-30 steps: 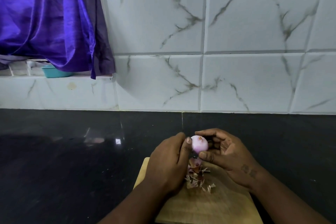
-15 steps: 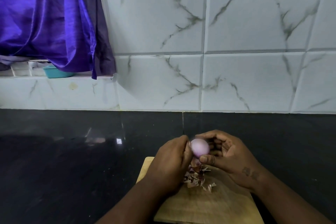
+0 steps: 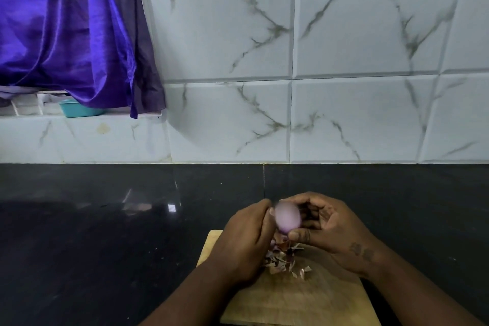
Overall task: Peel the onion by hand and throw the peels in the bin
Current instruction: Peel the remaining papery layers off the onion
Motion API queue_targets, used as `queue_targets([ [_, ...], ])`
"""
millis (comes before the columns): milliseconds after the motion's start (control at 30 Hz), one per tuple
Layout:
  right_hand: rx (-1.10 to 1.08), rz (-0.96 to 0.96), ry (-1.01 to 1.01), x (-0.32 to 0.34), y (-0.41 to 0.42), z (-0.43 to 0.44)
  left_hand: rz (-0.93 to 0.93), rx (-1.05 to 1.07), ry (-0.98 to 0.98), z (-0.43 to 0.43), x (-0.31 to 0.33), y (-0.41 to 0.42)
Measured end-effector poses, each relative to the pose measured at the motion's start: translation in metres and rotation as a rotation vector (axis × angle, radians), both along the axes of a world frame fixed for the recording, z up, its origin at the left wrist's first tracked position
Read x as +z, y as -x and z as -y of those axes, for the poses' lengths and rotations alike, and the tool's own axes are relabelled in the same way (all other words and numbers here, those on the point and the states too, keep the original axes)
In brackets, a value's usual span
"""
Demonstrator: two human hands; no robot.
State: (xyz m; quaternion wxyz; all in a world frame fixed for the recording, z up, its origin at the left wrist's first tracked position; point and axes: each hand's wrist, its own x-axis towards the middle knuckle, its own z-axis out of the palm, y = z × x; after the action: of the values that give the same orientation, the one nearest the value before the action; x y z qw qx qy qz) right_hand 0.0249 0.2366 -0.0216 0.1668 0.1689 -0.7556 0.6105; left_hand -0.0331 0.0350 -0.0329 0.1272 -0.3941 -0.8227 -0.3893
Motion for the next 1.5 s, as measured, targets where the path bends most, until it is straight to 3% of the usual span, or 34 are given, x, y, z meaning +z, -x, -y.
queue_targets([
  [267,0.033,0.031,0.0,0.003,-0.005,-0.003,-0.007,-0.05,0.042,0.001,0.003,0.001],
  [533,0.038,0.007,0.04,0.004,-0.005,-0.002,-0.006,-0.057,-0.082,0.0,0.003,0.001],
  [800,0.093,-0.009,0.217,0.004,-0.002,0.006,0.084,-0.06,-0.234,-0.003,0.001,0.001],
  [1100,0.088,0.049,0.446,0.01,-0.001,0.003,0.089,-0.066,-0.003,0.0,0.001,-0.001],
  [1267,0.056,0.054,0.395,0.007,0.0,0.005,0.012,0.022,-0.005,0.004,0.004,-0.002],
  [1400,0.042,0.041,0.322,0.004,0.001,0.007,0.105,-0.031,-0.238,0.002,0.006,-0.005],
  [1500,0.035,0.037,0.264,0.001,0.003,0.008,0.133,-0.054,-0.28,-0.003,0.003,-0.003],
])
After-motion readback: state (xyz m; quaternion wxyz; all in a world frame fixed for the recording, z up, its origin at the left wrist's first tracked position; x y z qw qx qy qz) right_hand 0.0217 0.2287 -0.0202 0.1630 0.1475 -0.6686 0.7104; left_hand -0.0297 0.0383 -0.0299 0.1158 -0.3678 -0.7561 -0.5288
